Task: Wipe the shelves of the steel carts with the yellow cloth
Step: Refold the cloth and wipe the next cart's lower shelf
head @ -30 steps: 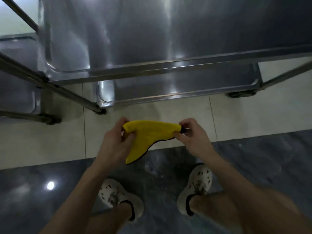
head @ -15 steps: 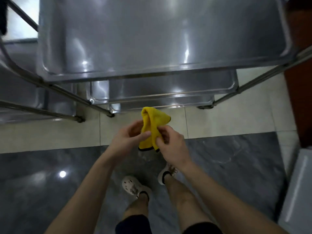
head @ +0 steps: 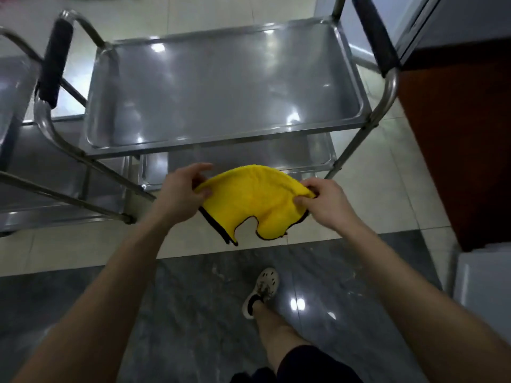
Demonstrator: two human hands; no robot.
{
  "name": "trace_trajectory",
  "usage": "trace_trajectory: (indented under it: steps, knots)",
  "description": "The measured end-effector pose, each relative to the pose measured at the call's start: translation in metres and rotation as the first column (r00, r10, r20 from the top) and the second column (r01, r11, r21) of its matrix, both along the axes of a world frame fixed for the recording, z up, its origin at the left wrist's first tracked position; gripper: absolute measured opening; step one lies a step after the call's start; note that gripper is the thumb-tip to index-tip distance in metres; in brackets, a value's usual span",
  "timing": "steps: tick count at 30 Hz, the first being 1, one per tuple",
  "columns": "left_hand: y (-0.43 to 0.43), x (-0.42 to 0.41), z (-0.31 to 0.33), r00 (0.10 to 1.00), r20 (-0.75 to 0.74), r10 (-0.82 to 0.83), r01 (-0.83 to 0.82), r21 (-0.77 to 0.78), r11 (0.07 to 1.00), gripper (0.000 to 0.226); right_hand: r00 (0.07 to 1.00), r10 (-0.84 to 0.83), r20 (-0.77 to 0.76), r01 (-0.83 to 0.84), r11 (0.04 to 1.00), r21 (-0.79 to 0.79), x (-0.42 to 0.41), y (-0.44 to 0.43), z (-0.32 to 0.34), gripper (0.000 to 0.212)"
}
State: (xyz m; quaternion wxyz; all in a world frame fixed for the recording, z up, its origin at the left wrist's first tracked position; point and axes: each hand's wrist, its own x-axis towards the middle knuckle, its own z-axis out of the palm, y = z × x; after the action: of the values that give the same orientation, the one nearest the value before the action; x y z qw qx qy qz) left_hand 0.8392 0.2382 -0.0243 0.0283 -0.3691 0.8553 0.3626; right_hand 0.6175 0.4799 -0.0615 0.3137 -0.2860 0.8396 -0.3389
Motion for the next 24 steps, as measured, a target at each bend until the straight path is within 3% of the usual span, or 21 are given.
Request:
trace_trajectory:
  steps: [3,6,8,12,18,24]
  knots:
    - [0.010,-0.007,0.021,0.976,0.167,-0.142,0.175,-0.207,0.962,0.038,0.999,0.003,-0.033,-0.003,1.000,-0.003,-0.031,0.048,0.028,0.012]
    - [0.031,-0.031,0.041,0.968,0.161,-0.192,0.233,-0.296,0.926,0.014,0.997,0.030,-0.071,-0.033,0.999,-0.043,-0.061,0.086,0.056,0.019]
    - [0.046,-0.053,0.054,0.982,0.098,-0.164,0.185,-0.277,0.943,0.010,0.998,0.037,-0.054,-0.043,0.993,-0.108,-0.088,0.111,0.074,0.026]
    - [0.066,-0.117,0.078,0.984,-0.093,-0.149,0.125,-0.222,0.967,0.014,0.999,0.047,0.000,-0.045,0.974,-0.222,-0.159,0.154,0.101,0.017]
    - [0.083,-0.258,0.110,0.958,-0.223,-0.179,0.178,-0.027,0.984,0.034,0.982,-0.181,0.057,0.190,0.929,-0.317,-0.303,0.197,0.114,0.039]
    - [0.100,-0.404,0.112,0.927,-0.245,-0.285,0.176,-0.389,0.904,0.009,0.984,-0.180,0.000,0.172,0.940,-0.295,-0.436,0.225,0.143,0.037]
